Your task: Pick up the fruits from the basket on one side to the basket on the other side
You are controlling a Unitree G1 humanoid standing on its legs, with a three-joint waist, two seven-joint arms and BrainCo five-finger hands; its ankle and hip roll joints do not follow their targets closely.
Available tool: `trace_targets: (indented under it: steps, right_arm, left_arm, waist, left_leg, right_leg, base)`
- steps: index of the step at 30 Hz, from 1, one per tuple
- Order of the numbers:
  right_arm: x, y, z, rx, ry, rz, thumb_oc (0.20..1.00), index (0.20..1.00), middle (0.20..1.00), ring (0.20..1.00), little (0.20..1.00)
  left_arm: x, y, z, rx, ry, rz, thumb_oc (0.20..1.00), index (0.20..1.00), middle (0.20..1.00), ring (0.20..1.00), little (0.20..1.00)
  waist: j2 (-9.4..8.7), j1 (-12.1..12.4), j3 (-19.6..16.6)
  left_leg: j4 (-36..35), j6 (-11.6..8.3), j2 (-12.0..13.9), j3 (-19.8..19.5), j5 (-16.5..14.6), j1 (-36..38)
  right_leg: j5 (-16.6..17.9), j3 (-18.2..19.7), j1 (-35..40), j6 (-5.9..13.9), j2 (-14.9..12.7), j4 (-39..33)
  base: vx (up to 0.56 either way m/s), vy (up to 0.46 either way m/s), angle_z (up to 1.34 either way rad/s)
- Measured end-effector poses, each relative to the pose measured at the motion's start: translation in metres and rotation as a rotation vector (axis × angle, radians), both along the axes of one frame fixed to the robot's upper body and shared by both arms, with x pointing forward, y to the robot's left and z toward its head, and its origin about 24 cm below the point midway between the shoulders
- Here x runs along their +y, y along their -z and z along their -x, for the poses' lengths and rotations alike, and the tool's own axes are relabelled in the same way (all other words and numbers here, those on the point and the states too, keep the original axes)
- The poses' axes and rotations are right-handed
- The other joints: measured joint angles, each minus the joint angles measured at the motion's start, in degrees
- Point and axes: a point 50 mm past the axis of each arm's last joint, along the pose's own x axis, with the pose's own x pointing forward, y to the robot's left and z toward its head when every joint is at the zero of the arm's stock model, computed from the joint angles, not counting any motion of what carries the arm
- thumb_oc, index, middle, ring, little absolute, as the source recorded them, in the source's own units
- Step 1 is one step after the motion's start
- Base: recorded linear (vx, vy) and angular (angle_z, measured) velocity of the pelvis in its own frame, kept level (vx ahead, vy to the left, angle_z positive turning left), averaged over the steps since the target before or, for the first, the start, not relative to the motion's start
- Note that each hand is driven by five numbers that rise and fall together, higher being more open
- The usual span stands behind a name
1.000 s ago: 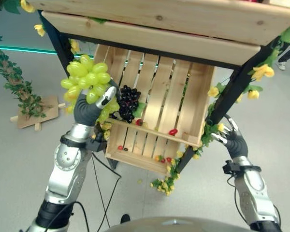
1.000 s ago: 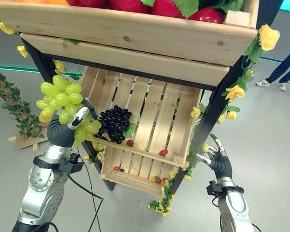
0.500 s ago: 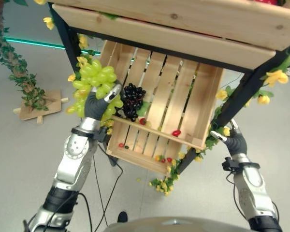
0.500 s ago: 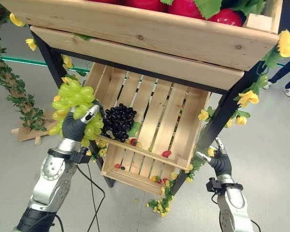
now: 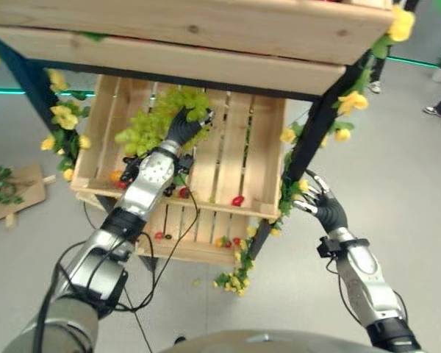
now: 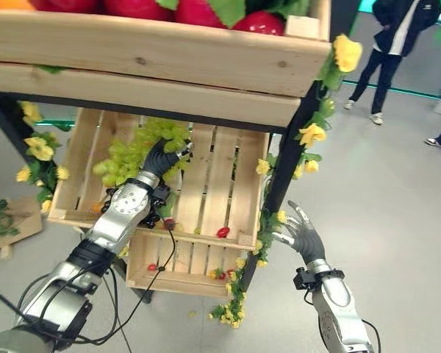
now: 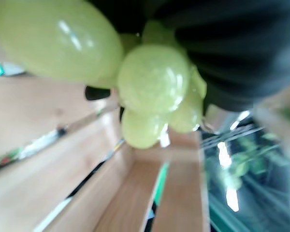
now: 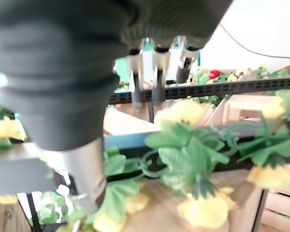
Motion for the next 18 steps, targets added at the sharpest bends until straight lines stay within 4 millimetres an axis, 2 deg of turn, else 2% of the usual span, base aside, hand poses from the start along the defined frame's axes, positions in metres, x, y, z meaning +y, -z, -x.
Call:
trace_targets:
  steps: [2, 5, 7, 8, 9, 18]
  right_arm:
    - [0.003, -0.001, 0.0, -0.003, -0.018, 0.001, 1.0, 1.0, 1.0, 1.0, 1.0]
    - [0.003, 0.001, 0.002, 0.003, -0.026, 0.0, 1.0, 1.0, 1.0, 1.0, 1.0]
    - [0.003, 0.001, 0.003, 0.003, -0.028, 0.001, 1.0, 1.0, 1.0, 1.0, 1.0]
    - [0.003, 0.002, 0.005, 0.009, -0.03, 0.0, 1.0, 1.0, 1.0, 1.0, 1.0]
    - [0.002, 0.003, 0.006, 0.014, -0.031, 0.001, 1.0, 1.0, 1.0, 1.0, 1.0]
    - [0.0, 0.008, 0.012, 0.036, -0.023, 0.001, 1.0, 1.0, 1.0, 1.0, 1.0]
  left_arm:
    - [0.002, 0.003, -0.002, 0.012, -0.022, -0.033, 0.2, 0.2, 0.2, 0.2, 0.2]
    - [-0.004, 0.0, -0.005, -0.015, -0.015, -0.149, 0.2, 0.2, 0.2, 0.2, 0.2]
    - [-0.007, -0.003, -0.005, -0.029, -0.011, -0.163, 0.2, 0.2, 0.2, 0.2, 0.2]
    - [-0.008, -0.005, -0.006, -0.043, -0.015, -0.199, 0.746, 0.746, 0.746, 0.746, 0.746]
    - [-0.008, -0.005, -0.006, -0.049, -0.018, -0.21, 1.0, 1.0, 1.0, 1.0, 1.0]
    - [0.0, 0.003, -0.008, -0.039, -0.06, -0.426, 1.0, 1.0, 1.0, 1.0, 1.0]
  waist:
    - [-0.03, -0.84, -0.11]
    - [0.01, -0.77, -0.32]
    - [0.06, -0.89, -0.52]
    - [0.03, -0.81, -0.67]
    - [-0.01, -0.81, -0.74]
    - [-0.44, -0.7, -1.22]
  left_leg:
    - [-0.01, -0.22, 0.49, 0.12, -0.18, 0.27]
    - [-0.02, -0.45, 1.11, 0.69, -0.3, 0.28]
    - [-0.02, -0.53, 1.27, 1.24, -0.33, 0.33]
    - [-0.02, -0.57, 1.32, 1.42, -0.36, 0.39]
    - [-0.02, -0.59, 1.3, 1.47, -0.38, 0.42]
    - [-0.03, -0.64, 1.25, 1.72, -0.48, 1.03]
  right_leg:
    - [0.08, 0.41, 0.0, -0.14, 0.35, -0.01]
    - [0.21, 0.65, -0.27, -0.33, 0.92, -0.01]
    - [0.24, 0.71, -0.37, -0.36, 1.08, -0.02]
    - [0.24, 0.82, -0.37, -0.37, 1.1, -0.02]
    - [0.24, 0.82, -0.37, -0.37, 1.1, -0.01]
    - [0.46, 1.87, -0.21, -0.68, 1.12, -0.01]
  base:
    - [0.02, 0.002, -0.19]
    - [0.02, 0.001, -0.08]
    - [0.01, 0.005, -0.05]
    - [0.01, 0.001, -0.05]
    - [0.01, 0.0, -0.04]
    - [-0.01, 0.005, -0.05]
